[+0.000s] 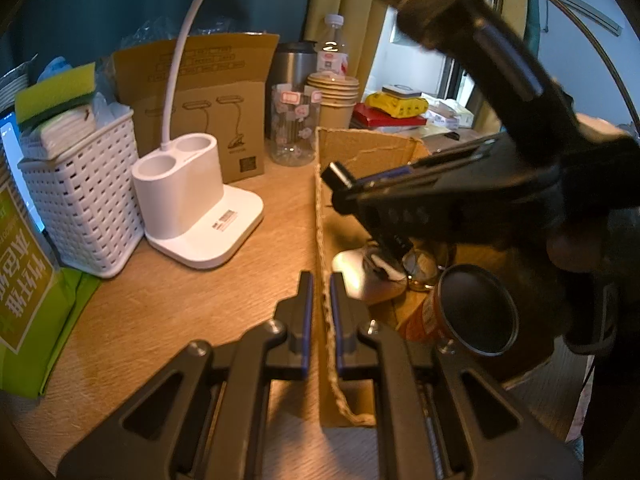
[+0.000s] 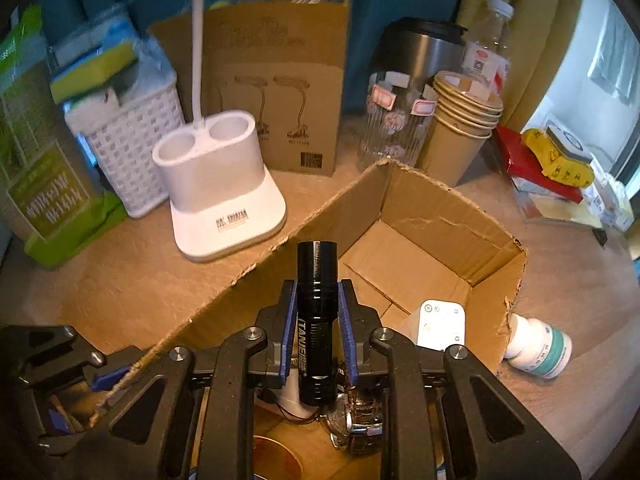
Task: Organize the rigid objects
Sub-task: 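Lower the flashlight into the box and open the right gripper, then move the right gripper to the black car key fob and grasp it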
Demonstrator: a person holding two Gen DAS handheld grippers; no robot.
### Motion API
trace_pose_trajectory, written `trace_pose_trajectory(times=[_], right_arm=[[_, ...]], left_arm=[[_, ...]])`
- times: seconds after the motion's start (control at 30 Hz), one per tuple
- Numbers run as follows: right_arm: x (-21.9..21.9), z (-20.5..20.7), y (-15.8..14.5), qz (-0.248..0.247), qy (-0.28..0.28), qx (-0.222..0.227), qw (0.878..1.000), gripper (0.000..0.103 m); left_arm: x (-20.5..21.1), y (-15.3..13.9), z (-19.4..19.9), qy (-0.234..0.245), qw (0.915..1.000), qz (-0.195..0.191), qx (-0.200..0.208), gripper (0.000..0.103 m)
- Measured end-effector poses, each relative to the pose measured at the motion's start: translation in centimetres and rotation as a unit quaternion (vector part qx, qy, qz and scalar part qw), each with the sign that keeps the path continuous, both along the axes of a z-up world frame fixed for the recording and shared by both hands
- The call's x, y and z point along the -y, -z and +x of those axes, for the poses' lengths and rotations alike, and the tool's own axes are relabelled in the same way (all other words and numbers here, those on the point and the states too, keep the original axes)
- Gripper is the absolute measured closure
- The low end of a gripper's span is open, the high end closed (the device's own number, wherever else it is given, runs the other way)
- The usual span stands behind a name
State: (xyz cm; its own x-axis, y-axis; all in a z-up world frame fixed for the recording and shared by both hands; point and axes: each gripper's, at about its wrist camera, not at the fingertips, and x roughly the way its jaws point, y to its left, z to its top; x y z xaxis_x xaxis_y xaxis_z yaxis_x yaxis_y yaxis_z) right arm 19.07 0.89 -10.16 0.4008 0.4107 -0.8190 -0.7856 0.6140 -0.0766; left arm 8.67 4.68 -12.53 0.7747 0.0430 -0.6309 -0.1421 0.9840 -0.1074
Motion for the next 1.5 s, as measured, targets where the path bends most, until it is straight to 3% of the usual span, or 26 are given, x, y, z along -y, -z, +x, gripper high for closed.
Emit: trace_pose_trajectory(times=[0.2,0.3,0.57,1.5], right_arm=[[0.0,0.1,-0.2,0.005,0.007,-0.001,1.000,0.081],[0.2,0.2,-0.4,0.015,0.010,-0.003,1.000,0.072],[2.3,0.0,-2.0,0.070,0.033,0.017,0.997,0.065],[11.0,-2.2,-6.2,0.145,0.115,0.074,0.980,0.060]], left_arm=[[0.1,-0.1,-0.1,0.000,1.0000,0.000,0.000,0.094],[0.1,0.0,-0.1,0.000,1.0000,-0.001,-0.001,0.094],[0.0,0.0,0.0,-0.002,1.0000,-0.001,-0.002,0.094],[-0.1,0.3,0.0,-0.001,1.0000,0.000,-0.002,0.094]])
